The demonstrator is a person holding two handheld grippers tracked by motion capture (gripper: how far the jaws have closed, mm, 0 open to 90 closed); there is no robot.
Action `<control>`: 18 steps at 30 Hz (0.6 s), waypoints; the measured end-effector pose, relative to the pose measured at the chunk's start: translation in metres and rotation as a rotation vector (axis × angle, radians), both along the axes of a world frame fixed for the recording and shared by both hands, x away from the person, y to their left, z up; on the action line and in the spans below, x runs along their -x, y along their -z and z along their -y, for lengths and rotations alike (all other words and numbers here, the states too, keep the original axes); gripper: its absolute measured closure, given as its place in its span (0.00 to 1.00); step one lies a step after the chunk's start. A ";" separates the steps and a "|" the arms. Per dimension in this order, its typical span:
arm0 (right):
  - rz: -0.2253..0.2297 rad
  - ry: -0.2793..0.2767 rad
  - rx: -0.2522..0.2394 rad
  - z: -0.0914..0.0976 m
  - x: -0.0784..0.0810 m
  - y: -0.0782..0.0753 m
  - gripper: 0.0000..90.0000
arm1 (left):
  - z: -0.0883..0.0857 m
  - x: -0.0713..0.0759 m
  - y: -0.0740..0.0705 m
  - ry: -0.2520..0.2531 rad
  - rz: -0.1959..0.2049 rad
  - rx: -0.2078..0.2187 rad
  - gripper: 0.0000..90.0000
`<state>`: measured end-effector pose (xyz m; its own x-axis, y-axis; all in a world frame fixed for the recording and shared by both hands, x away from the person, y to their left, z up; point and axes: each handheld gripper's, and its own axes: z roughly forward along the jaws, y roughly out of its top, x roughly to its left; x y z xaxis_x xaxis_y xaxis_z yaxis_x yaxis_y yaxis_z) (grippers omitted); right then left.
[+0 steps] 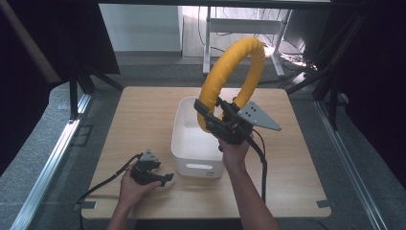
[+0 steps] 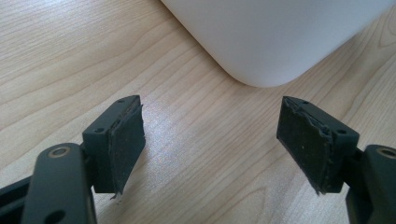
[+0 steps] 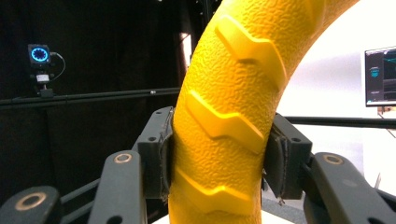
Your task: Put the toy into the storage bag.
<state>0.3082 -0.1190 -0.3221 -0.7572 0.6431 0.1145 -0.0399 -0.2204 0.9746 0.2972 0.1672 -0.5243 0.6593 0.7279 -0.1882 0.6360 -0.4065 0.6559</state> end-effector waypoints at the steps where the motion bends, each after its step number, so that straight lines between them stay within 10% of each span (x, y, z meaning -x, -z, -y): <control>1: -0.001 -0.001 0.000 -0.001 -0.001 0.001 0.55 | 0.000 0.000 0.000 0.000 0.000 0.000 0.26; 18: -0.010 -0.040 -0.004 -0.035 -0.004 0.013 0.55 | 0.000 0.000 0.000 0.001 0.001 0.000 0.26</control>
